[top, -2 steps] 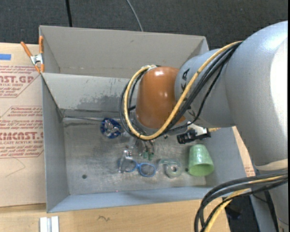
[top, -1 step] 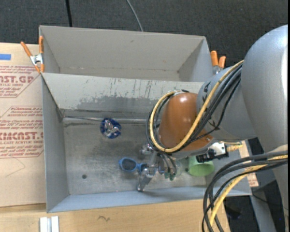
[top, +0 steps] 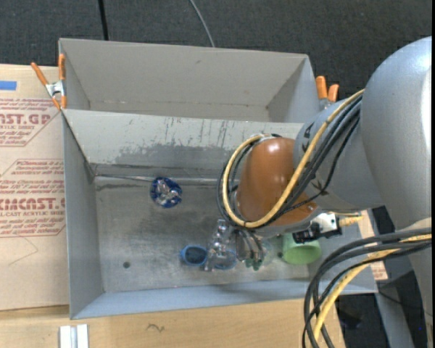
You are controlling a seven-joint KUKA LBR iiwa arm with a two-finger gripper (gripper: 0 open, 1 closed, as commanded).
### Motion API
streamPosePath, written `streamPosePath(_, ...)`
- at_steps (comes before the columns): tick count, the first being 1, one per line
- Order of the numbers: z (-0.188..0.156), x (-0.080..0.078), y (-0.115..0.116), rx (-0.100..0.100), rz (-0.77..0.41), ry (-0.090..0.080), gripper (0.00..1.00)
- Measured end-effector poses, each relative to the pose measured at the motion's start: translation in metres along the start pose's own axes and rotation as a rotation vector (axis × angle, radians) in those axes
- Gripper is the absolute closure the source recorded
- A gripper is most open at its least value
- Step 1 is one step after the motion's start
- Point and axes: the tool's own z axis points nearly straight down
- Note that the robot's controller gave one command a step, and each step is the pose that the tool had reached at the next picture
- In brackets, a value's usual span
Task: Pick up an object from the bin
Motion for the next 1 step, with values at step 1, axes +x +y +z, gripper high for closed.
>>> streamPosePath(1, -0.164, -0.0383, -0.0326, 0.001, -0.159, -0.014, 1.0)
